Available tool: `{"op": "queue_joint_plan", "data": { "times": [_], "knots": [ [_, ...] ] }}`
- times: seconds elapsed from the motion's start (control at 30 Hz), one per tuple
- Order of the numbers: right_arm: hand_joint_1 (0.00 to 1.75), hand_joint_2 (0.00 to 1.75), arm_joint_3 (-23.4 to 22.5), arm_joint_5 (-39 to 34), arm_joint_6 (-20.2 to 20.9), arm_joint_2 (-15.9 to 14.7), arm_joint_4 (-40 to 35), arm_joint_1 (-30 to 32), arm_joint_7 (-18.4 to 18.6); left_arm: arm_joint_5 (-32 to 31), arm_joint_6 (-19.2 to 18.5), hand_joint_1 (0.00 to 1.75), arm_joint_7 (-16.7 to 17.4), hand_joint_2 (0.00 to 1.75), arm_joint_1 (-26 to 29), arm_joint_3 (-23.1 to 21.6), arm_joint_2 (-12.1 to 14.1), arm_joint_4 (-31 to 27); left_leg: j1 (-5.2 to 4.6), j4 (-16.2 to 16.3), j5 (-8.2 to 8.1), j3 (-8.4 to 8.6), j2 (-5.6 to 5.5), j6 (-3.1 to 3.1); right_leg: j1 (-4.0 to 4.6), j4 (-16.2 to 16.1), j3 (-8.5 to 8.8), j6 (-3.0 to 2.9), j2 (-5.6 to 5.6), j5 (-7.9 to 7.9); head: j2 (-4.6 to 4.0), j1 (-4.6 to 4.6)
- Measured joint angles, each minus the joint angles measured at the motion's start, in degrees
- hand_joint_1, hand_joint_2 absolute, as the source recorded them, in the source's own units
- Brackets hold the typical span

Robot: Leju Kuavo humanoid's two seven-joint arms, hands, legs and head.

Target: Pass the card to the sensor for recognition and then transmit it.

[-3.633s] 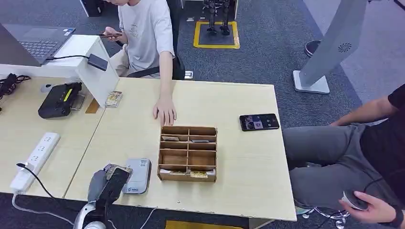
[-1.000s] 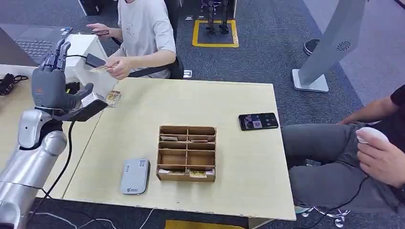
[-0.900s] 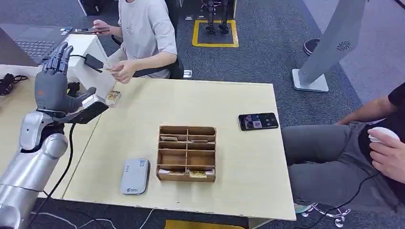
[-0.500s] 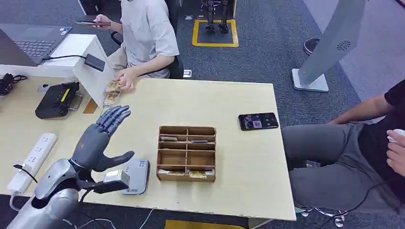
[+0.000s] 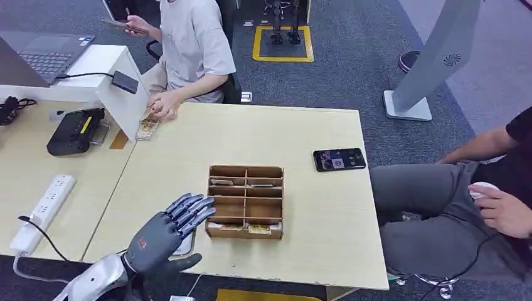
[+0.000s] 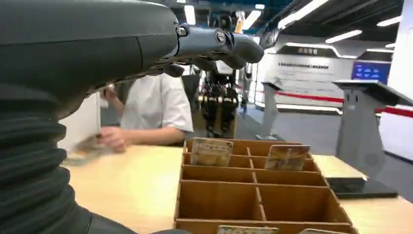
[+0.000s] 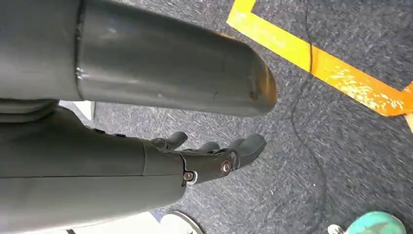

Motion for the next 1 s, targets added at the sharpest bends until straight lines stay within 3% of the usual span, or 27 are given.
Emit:
{"op": "queue_joint_plan", "data": {
  "times": [0.23, 0.27, 0.47, 0.7, 1.0],
  "knots": [
    [0.0, 0.0, 0.0, 0.2, 0.6, 0.3, -1.0, 0.0, 0.2, -3.8, 2.1, 0.0, 2.1, 1.75, -0.1, -1.5, 0.0, 1.5, 0.0, 0.0, 0.0, 0.0, 0.0, 0.0, 0.0, 0.0, -0.01, 0.0, 0.0, 0.0, 0.0, 0.0],
    [0.0, 0.0, 0.0, 0.2, 0.9, 0.4, -1.4, 0.1, 0.6, -7.2, 3.5, 0.0, 4.8, 1.75, -0.2, -1.6, 0.0, 1.9, 0.0, 0.0, 0.0, 0.01, 0.0, 0.0, 0.0, 0.0, -0.05, 0.0, 0.0, 0.0, -0.02, 0.0],
    [0.0, 0.0, 0.0, -0.2, 2.7, 0.9, -3.0, 0.0, 2.2, -20.5, 8.8, 0.0, 13.2, 1.75, -1.7, -3.2, -2.5, 7.1, -0.01, 0.0, 0.0, 0.01, -0.01, 0.0, -0.01, 0.0, -0.09, 0.0, -0.01, 0.0, 0.0, 0.0],
    [0.0, 0.0, 0.0, -0.6, 3.5, 1.6, -4.4, 0.1, 2.6, -16.6, 8.2, 0.0, 13.2, 1.75, -2.4, -5.7, -5.8, 11.2, -0.01, 0.0, 0.0, 0.0, 0.0, 0.0, -0.01, 0.0, 0.0, 0.0, -0.01, 0.01, 0.0, 0.0],
    [0.0, 0.0, 0.0, -0.8, 3.5, 1.8, -5.0, 0.2, 2.6, -16.2, 8.1, 0.0, 13.2, 1.75, -2.4, -6.5, -6.8, 12.2, 0.0, 0.0, 0.0, 0.01, 0.0, 0.0, 0.0, 0.0, -0.02, 0.0, -0.01, 0.01, -0.02, 0.0]
  ]
}}
